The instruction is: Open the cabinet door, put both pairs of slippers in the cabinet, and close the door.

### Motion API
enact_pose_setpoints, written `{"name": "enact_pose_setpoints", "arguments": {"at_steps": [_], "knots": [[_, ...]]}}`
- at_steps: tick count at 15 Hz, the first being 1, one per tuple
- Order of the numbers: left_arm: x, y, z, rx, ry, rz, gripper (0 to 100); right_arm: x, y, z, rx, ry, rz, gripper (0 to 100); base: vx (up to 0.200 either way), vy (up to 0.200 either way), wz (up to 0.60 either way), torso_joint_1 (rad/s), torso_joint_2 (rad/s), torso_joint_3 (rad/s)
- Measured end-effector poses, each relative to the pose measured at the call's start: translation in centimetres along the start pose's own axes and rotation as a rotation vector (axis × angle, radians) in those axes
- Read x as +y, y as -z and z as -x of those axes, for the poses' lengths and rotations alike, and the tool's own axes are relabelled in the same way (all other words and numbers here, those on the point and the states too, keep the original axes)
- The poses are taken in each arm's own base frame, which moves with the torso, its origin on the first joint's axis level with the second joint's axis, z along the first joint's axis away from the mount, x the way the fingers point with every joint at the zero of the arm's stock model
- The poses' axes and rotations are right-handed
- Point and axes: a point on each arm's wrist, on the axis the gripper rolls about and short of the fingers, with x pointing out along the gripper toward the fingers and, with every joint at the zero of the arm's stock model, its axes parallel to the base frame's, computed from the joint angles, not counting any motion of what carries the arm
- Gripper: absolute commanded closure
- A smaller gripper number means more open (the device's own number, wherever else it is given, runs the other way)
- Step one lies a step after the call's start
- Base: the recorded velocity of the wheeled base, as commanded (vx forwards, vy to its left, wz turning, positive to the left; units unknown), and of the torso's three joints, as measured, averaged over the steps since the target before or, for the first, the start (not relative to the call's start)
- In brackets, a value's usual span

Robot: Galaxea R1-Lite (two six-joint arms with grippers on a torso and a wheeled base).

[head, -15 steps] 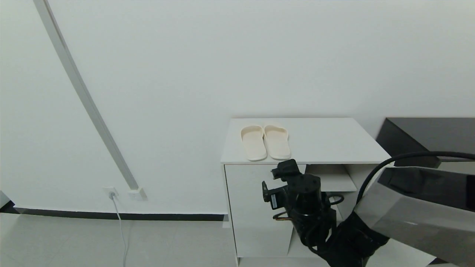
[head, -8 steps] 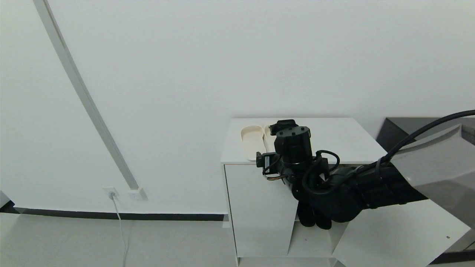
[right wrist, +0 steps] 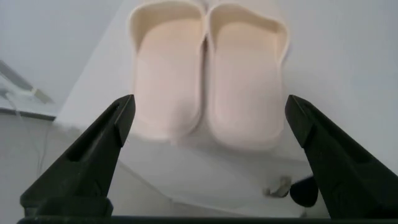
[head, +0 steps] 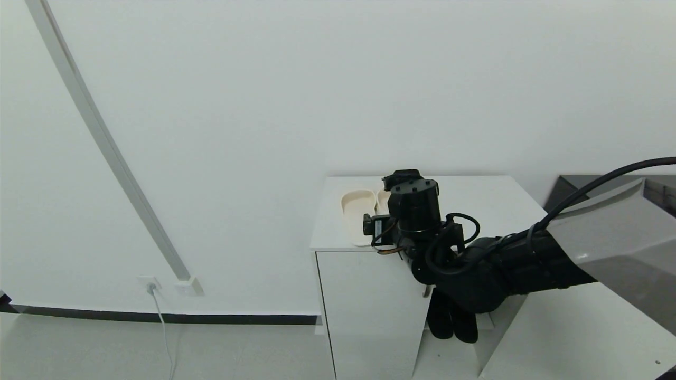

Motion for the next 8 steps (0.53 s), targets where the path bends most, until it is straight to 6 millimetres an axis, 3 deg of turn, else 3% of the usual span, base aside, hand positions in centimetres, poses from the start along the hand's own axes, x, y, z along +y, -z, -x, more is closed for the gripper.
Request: {"name": "enact_pose_setpoints", "arguments": {"at_steps": [4, 8], "knots": [[0.0, 0.0, 0.0, 0.000, 0.000, 0.001, 100, 0.3, 1.1, -0.6, 0.021, -0.004, 0.015, 0, 0.200, 0.000, 0.00, 0.005, 0.00, 0.004], [0.0, 0.0, 0.0, 0.000, -0.001, 0.004, 100, 0.7, 2.1, -1.7, 0.020, -0.007, 0.015, 0, 0.000, 0.000, 0.00, 0.000, 0.00, 0.000]]}}
